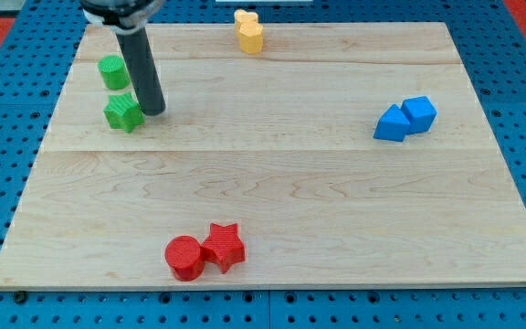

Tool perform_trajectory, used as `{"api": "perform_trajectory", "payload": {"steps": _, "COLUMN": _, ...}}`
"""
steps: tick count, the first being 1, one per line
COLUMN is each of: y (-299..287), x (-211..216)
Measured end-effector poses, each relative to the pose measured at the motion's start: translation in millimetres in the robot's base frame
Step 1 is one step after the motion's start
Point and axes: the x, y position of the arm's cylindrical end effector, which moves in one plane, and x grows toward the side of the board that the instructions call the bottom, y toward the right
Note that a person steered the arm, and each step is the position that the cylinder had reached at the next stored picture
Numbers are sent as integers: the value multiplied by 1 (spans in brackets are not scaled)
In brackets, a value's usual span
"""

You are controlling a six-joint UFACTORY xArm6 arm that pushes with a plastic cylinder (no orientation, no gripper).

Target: Place the yellow hexagon above the green circle

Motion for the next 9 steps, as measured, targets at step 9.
{"api": "perform_trajectory", "payload": {"steps": 9, "y": 135, "x": -193}}
